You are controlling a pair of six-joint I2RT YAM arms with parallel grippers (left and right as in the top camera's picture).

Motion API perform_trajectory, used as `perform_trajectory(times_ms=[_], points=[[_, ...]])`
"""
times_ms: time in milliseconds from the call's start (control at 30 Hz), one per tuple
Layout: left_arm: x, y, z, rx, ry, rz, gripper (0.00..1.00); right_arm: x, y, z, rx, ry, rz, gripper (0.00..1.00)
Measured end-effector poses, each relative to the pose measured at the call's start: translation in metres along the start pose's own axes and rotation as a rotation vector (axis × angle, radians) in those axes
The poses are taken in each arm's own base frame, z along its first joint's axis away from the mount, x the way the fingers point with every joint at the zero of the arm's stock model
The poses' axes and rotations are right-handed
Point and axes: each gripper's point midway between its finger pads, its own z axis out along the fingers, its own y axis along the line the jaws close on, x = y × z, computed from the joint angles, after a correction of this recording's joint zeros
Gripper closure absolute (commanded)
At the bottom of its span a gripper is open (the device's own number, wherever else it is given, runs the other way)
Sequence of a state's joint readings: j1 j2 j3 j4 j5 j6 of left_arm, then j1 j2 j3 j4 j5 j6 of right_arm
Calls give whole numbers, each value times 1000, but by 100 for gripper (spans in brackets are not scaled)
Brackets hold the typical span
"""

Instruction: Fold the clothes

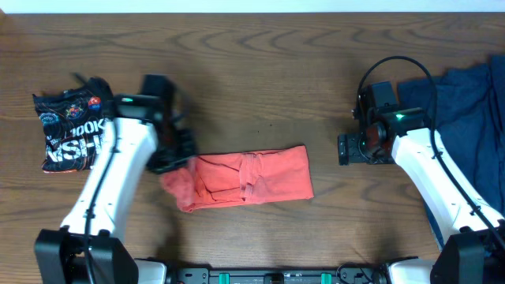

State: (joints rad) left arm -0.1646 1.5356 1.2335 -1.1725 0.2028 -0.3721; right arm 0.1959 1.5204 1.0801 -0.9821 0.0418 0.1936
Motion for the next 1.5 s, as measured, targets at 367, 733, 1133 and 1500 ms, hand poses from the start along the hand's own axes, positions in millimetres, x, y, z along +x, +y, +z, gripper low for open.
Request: perform_trajectory(times_ms=[367, 733, 1133, 1500], points=[[15, -117, 5, 195, -123, 189, 94, 4, -1, 0, 3, 16, -1, 14], [43, -181, 3, 321, -161, 328, 94, 7, -2, 0, 5, 29, -4, 14], [50, -197, 50, 268, -91, 355, 85, 8, -2, 0, 6, 31, -5, 14], [19, -200, 23, 366, -175, 407, 56, 3, 14, -1, -85, 14, -46, 14]])
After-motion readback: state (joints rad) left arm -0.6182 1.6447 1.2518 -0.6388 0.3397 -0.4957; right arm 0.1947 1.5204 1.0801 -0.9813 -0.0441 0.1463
